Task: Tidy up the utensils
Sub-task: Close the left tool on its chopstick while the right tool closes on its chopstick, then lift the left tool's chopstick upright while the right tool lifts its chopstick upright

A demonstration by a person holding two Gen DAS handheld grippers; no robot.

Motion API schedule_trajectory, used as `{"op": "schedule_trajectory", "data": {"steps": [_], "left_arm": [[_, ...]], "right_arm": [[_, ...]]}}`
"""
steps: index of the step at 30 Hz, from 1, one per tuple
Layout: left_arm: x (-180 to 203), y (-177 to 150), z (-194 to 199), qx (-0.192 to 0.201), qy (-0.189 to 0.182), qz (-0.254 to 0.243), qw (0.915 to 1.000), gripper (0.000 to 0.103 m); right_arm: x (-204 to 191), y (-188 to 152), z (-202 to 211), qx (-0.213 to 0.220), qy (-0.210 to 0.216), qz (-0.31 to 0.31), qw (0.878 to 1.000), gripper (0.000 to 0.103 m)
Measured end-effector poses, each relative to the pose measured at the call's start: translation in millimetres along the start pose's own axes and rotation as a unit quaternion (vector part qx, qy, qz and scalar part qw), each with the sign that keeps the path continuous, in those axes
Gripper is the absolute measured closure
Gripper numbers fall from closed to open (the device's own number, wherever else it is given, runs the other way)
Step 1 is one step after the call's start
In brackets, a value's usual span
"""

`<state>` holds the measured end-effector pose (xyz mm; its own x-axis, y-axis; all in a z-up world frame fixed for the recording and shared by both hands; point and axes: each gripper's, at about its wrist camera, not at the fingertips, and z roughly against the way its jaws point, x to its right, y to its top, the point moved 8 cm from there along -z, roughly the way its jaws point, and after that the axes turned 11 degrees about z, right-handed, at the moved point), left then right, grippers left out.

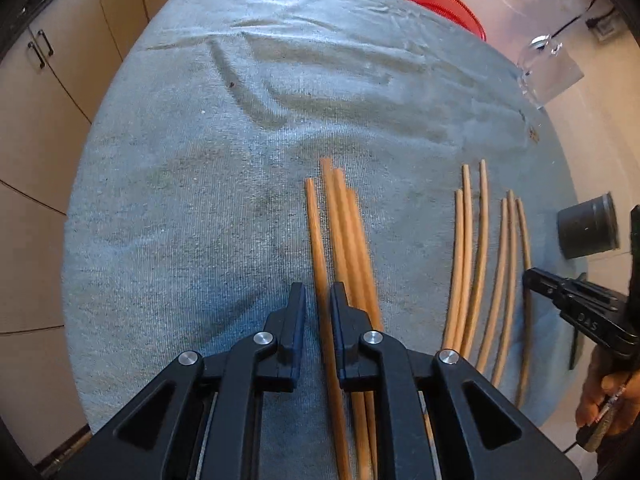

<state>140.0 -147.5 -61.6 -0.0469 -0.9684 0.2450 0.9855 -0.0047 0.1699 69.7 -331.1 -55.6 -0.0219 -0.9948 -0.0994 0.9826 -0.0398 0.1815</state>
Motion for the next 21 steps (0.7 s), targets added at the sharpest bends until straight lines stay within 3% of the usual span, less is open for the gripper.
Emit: {"op": "schedule_trajectory", "data": {"steps": [4, 12, 16, 21], "left_arm": [[2, -2, 0, 0.004, 0.029, -0.016, 0.9994, 0.095], [-5, -5, 3, 0.009, 0.027, -0.009, 0.9996, 0.096], [-5, -8, 9, 0.014, -0.005, -0.002, 0.9999, 0.097], [4, -8, 38, 0.052, -0.035, -0.008, 0.998, 0.097]], "right_arm": [[-4, 2, -1, -0.006, -0.012, 0.011, 1.0, 0.093], [-11, 6, -3, -0.016, -0.038, 0.044, 0.998, 0.095], [-14, 10, 1, -0.002, -0.016, 0.039, 0.999, 0.096], [-14, 14, 31, 0.057, 0.018, 0.028, 0.998, 0.096]]}}
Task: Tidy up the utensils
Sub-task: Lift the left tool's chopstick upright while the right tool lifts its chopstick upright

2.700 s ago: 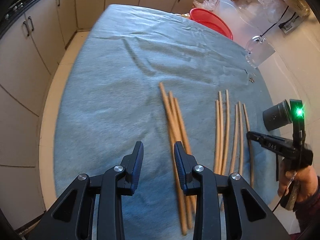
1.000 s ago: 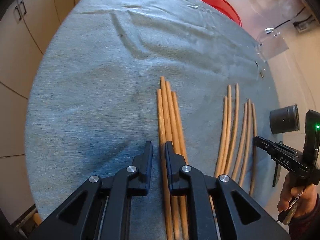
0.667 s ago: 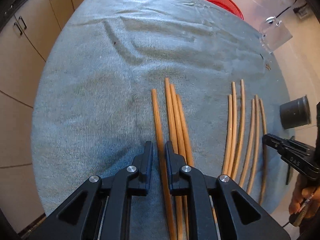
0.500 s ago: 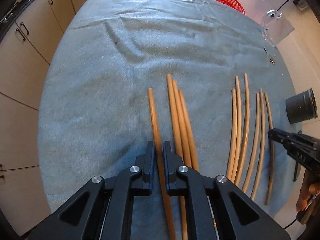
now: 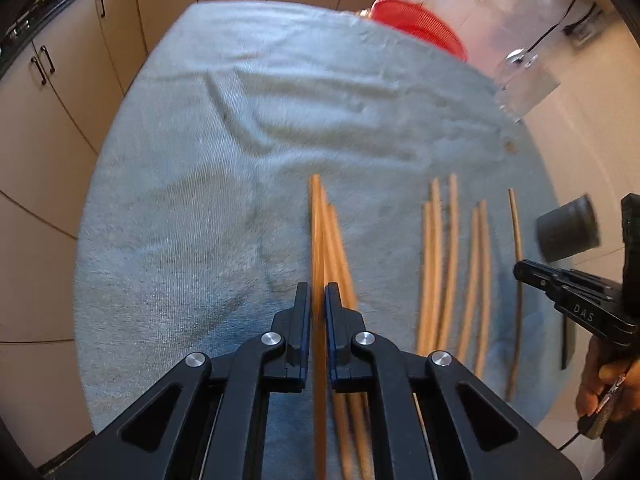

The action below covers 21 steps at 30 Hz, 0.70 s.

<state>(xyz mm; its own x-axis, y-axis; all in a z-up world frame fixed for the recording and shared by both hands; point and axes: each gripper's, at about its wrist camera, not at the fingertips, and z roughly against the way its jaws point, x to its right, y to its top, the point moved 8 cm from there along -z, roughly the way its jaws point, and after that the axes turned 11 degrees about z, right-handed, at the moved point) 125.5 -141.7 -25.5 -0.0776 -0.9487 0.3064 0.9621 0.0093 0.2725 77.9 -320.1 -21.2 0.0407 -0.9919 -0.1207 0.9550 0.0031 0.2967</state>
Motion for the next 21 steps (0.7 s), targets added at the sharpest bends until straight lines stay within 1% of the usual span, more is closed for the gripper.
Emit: {"op": "schedule_trajectory", "data": {"steps": [2, 7, 10, 15, 21], "left_arm": [[10, 4, 15, 0.023, -0.008, -0.009, 0.9997, 0.097], [29, 3, 50, 0.068, -0.018, -0.03, 0.9971, 0.097], [39, 4, 69, 0.092, -0.024, -0.033, 0.9949, 0.097], [47, 0, 97, 0.125, -0.031, -0.038, 0.9909, 0.097], [57, -6, 120, 0.149, -0.03, -0.04, 0.9876, 0.097]], "right_arm": [[-3, 5, 15, 0.032, 0.016, -0.007, 0.999, 0.096], [0, 11, 51, 0.1, 0.031, -0.014, 0.994, 0.096], [3, 11, 69, 0.134, 0.033, -0.011, 0.99, 0.096], [1, 8, 92, 0.175, 0.034, -0.004, 0.984, 0.096], [3, -1, 114, 0.201, 0.037, 0.004, 0.979, 0.096]]}}
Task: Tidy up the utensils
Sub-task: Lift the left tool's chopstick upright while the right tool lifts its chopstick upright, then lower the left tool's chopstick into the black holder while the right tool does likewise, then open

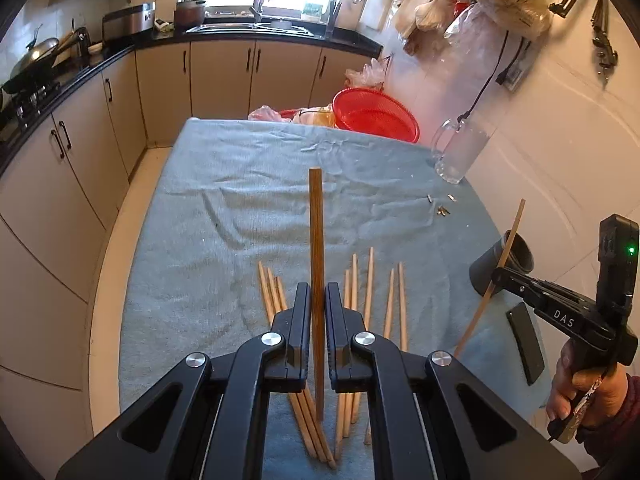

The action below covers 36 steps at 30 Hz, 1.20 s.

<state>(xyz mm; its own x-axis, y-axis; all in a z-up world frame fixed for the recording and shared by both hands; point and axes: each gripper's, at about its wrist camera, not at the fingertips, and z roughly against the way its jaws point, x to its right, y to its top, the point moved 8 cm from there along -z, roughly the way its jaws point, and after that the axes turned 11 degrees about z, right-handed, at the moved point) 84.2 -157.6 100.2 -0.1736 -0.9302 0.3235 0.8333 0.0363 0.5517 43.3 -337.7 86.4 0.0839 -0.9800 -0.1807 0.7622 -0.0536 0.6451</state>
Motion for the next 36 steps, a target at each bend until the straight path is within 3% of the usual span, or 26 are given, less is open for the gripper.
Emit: {"op": "schedule_trajectory", "data": {"steps": [11, 18, 36], "left_arm": [[27, 5, 26, 0.03, 0.006, -0.009, 0.9995, 0.097], [62, 15, 38, 0.042, -0.014, -0.028, 0.9986, 0.097], [223, 62, 53, 0.048, -0.118, -0.096, 0.9872, 0.097]], "right_arm": [[8, 10, 37, 0.042, 0.01, -0.002, 0.999, 0.096], [35, 22, 74, 0.078, 0.004, -0.022, 0.997, 0.096], [139, 60, 179, 0.183, -0.067, -0.091, 0.977, 0.096]]}}
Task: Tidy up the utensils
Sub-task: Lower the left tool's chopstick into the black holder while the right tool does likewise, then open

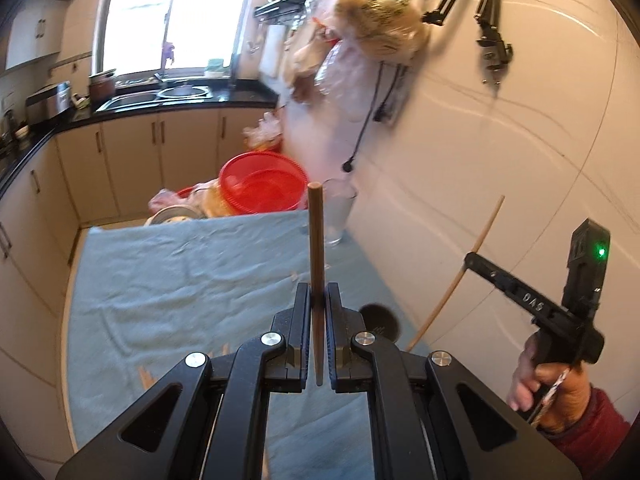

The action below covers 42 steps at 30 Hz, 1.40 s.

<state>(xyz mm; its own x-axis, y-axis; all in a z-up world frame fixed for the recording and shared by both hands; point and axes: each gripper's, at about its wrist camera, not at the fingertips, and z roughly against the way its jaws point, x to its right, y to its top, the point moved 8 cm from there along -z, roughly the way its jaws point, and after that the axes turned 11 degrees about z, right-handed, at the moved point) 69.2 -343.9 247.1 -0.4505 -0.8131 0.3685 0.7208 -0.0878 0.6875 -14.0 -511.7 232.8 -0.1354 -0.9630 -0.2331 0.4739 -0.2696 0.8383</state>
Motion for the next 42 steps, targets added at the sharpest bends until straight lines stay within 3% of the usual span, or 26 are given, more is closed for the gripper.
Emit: {"op": "schedule_trajectory", "data": {"steps": [9, 17, 30, 42], "left_arm": [[56, 23, -43, -0.009, -0.023, -0.009, 0.9997, 0.097], [85, 16, -94, -0.028, -0.023, -0.01, 0.9993, 0.097], [72, -26, -162, -0.1, 0.022, -0.003, 0.9948, 0.097], [60, -34, -182, -0.118, 0.039, 0.0, 0.9923, 0.096]], "right_arm": [[32, 17, -11, 0.012, -0.035, -0.01, 0.999, 0.096], [56, 5, -44, -0.01, -0.042, -0.027, 0.999, 0.096], [72, -39, -91, -0.081, -0.021, -0.051, 0.995, 0.096], [74, -64, -114, -0.12, -0.01, -0.061, 0.991, 0.094]]}}
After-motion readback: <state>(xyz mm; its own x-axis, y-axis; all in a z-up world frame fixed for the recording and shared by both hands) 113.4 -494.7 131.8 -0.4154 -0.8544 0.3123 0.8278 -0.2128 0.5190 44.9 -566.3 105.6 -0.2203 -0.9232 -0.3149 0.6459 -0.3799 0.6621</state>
